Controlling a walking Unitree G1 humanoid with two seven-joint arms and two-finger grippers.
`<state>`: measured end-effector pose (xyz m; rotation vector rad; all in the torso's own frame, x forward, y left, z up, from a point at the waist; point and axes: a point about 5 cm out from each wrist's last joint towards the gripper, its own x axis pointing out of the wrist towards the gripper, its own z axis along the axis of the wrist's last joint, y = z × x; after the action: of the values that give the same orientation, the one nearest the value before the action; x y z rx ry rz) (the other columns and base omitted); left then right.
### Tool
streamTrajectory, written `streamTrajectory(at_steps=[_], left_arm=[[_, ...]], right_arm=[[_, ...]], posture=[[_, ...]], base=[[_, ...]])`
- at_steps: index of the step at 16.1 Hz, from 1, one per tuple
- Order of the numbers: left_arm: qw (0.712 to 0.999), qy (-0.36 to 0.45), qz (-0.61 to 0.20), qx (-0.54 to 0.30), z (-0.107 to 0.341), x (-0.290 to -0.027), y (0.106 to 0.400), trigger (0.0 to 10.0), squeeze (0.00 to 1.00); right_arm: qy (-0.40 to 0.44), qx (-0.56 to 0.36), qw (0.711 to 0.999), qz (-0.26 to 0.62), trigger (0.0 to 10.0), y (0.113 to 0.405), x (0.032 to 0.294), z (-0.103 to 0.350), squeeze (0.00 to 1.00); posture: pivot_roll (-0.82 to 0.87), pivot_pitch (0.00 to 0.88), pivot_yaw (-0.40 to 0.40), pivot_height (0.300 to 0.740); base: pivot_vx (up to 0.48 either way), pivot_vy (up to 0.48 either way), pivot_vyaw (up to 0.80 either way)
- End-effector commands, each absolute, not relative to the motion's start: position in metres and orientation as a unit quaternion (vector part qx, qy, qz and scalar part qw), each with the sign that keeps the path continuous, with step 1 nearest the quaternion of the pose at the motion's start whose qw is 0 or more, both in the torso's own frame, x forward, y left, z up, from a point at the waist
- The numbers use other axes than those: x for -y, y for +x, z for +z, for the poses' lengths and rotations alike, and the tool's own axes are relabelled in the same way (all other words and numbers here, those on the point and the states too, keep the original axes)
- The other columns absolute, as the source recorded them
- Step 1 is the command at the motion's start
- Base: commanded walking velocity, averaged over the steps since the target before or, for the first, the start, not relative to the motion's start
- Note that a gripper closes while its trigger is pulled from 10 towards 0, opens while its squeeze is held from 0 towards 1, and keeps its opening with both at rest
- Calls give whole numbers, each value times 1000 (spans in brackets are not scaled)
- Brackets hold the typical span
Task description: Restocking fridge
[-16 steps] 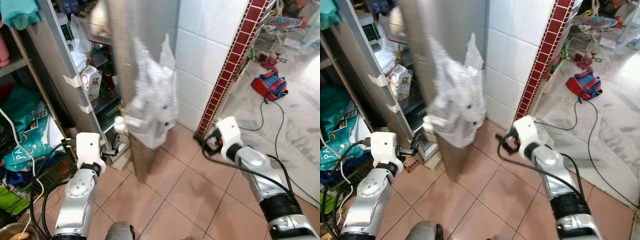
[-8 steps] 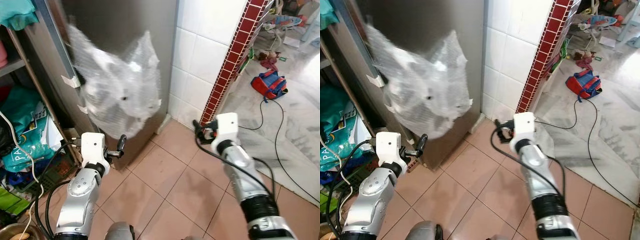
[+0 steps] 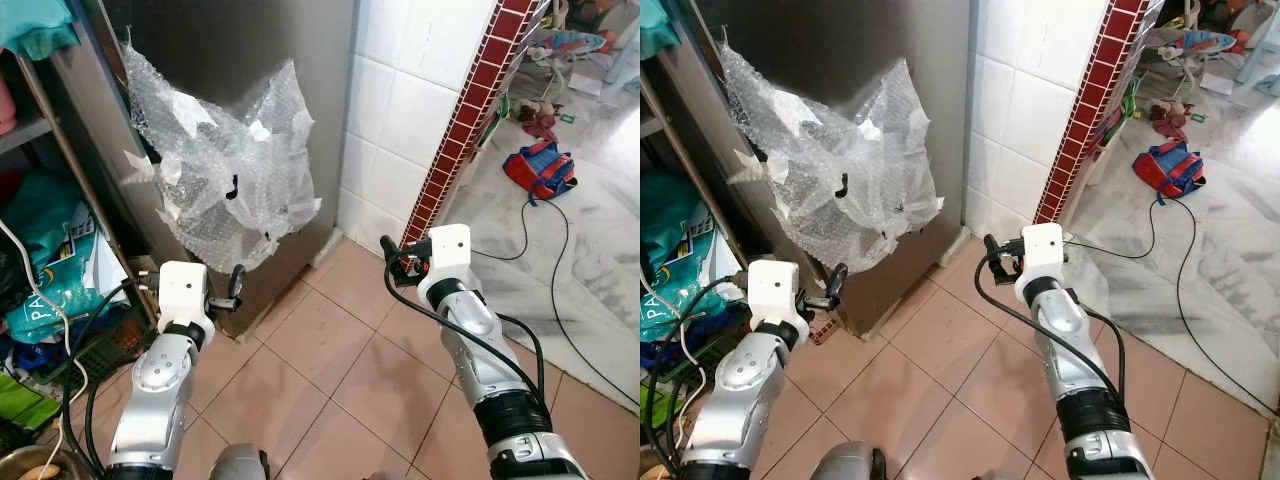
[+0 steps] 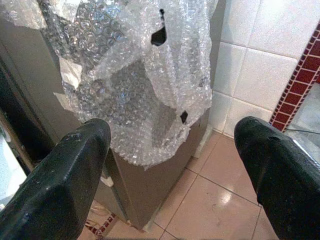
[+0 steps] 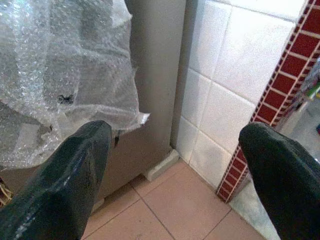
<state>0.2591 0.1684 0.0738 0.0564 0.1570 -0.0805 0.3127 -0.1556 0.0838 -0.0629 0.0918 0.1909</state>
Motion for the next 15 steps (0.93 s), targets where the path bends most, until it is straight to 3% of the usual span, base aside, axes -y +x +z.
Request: streamTrajectory(at_steps=[1,10,15], left_arm=[[995,39,-35,-80,72,-169,260,10000,0],[995,51,-19,-83,67,-169,261,10000,0],[996,44,-23,-75,69,-169,262,10000,0]], right_arm=[[-34,-29,994,97,10000,316,157,91,0],[-24,-10,991,133,10000,314,143,95,0],[-21,-14,994,110,10000,315,147,93,0]], posture=[[87,5,-6,740],[82,3,-14,740],[86,0,-12,740]], base=[[0,0,431],[0,0,794],[0,0,0]])
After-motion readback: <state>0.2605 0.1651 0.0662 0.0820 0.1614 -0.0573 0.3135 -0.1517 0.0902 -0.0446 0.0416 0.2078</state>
